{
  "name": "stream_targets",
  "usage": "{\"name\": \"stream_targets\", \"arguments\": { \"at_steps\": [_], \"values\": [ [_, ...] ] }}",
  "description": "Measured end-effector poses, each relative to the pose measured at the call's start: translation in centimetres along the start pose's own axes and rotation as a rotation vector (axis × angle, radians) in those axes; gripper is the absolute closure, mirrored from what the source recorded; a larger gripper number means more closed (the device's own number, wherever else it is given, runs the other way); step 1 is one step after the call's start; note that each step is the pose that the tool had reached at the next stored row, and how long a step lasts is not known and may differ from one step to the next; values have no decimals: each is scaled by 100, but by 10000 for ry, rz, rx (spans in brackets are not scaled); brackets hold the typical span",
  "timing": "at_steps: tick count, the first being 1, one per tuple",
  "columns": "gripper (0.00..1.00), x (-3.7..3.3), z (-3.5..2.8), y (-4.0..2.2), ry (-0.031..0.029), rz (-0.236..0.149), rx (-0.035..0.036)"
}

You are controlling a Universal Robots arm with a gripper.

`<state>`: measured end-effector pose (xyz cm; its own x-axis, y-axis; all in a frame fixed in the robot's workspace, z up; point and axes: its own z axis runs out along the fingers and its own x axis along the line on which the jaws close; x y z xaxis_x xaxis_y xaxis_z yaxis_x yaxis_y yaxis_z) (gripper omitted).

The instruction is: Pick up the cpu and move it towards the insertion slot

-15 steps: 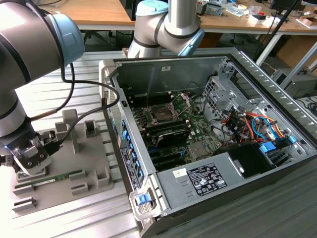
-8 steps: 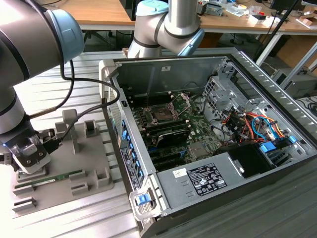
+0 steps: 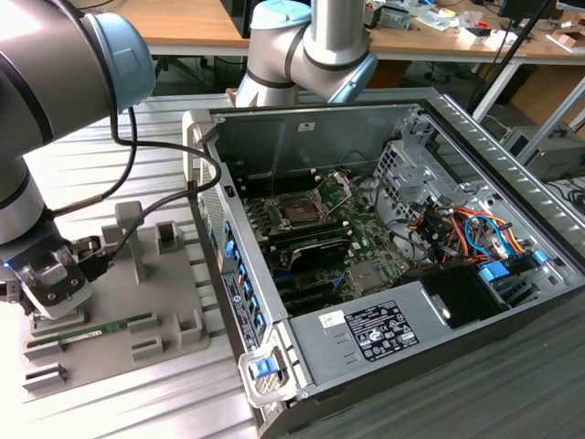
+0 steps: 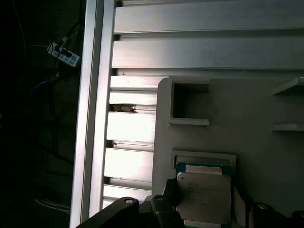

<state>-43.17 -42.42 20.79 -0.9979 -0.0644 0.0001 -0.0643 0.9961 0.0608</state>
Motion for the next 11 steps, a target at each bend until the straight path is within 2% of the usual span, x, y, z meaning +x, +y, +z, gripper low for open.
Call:
{"name": "stream_targets", "arguments": {
  "at_steps": [11],
  "values": [
    [45,0,-69,4,-2,0,-1]
  ]
}}
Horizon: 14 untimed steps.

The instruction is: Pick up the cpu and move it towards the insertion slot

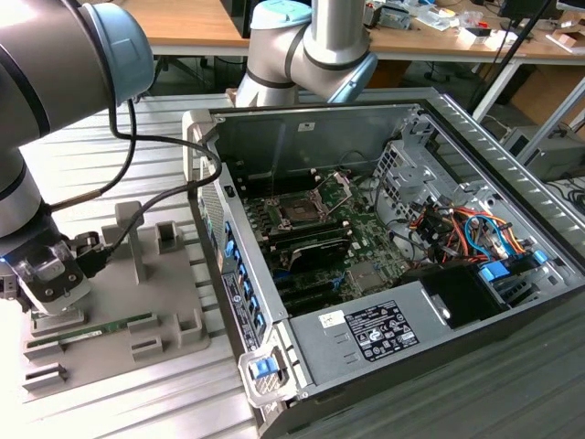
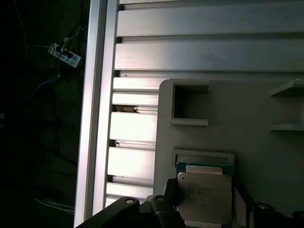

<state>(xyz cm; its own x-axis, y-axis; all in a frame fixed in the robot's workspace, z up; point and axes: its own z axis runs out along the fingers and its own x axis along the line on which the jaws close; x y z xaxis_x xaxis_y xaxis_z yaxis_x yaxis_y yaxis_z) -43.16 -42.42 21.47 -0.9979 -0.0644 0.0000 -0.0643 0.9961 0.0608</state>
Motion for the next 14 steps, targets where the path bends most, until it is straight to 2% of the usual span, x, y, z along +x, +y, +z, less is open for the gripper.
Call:
{"name": "stream_targets", "arguments": {
  "at_steps": [14],
  "values": [
    [45,0,-90,6,0,0,0]
  ]
}}
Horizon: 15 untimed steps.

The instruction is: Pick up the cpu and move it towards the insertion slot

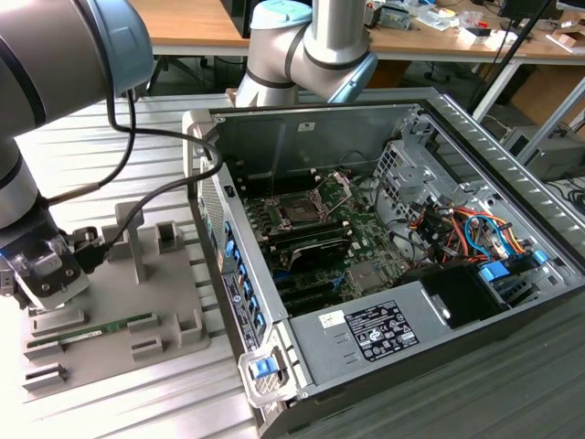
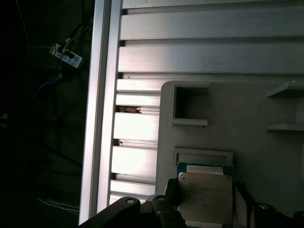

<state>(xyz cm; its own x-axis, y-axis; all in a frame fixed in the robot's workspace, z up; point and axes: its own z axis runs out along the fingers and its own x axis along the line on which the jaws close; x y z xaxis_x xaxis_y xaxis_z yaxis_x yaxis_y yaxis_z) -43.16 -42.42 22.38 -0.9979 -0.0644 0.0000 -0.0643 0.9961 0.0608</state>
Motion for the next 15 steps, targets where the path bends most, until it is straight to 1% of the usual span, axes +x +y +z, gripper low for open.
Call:
{"name": "stream_targets", "arguments": {
  "at_steps": [8,15],
  "values": [
    [45,0,-55,3,0,0,0],
    [45,0,-84,5,0,0,0]
  ]
}}
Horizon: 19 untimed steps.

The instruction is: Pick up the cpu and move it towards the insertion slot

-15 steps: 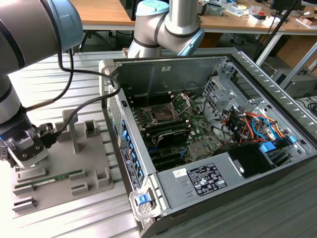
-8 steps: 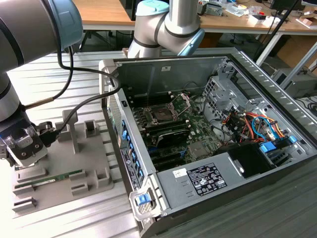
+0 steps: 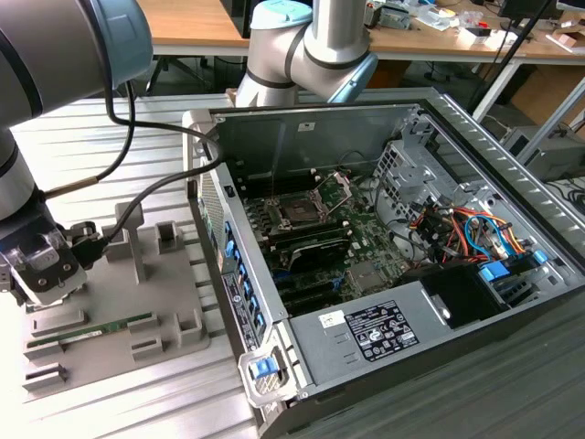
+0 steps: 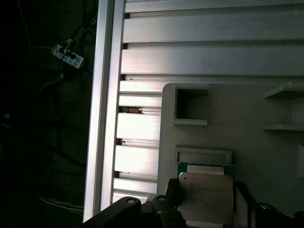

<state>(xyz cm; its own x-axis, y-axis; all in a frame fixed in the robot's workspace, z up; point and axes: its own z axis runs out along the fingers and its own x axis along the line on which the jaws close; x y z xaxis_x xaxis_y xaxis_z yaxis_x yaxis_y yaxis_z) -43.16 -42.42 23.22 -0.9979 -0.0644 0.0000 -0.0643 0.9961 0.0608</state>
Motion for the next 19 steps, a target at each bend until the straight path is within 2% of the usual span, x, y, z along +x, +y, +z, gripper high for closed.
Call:
{"name": "stream_targets", "arguments": {
  "at_steps": [19],
  "values": [
    [45,0,-155,9,0,0,0]
  ]
}}
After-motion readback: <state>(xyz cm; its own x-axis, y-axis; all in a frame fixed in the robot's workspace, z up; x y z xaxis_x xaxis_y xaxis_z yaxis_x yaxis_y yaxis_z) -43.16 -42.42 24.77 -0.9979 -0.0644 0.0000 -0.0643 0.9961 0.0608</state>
